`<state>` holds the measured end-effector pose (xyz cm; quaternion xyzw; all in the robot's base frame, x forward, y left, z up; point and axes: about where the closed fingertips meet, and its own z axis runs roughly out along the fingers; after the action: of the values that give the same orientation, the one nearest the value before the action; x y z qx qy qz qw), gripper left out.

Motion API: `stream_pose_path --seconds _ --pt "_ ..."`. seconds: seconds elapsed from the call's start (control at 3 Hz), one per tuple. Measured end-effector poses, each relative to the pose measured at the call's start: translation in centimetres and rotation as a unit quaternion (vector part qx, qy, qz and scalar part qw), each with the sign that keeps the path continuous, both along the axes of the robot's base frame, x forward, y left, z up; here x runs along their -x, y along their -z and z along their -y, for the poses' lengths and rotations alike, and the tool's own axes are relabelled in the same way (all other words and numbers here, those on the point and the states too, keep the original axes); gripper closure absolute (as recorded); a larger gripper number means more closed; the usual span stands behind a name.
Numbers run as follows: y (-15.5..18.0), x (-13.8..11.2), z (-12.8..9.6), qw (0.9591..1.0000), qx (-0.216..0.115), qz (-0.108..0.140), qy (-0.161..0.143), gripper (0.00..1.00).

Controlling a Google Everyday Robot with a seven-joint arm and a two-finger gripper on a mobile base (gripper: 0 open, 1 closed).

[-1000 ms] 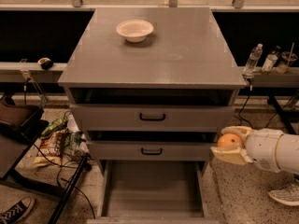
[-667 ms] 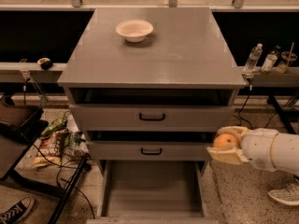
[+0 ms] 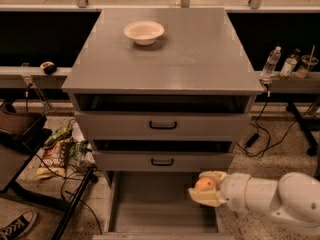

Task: Place orange into bottom drawer

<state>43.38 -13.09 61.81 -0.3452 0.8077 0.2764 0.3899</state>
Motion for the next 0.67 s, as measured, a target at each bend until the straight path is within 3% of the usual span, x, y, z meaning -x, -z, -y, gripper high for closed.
stream_pose_path --seconds 0.67 --pt "11.4 -0.8 -6.3 0.9954 -0.084 -0.034 0.03 1.0"
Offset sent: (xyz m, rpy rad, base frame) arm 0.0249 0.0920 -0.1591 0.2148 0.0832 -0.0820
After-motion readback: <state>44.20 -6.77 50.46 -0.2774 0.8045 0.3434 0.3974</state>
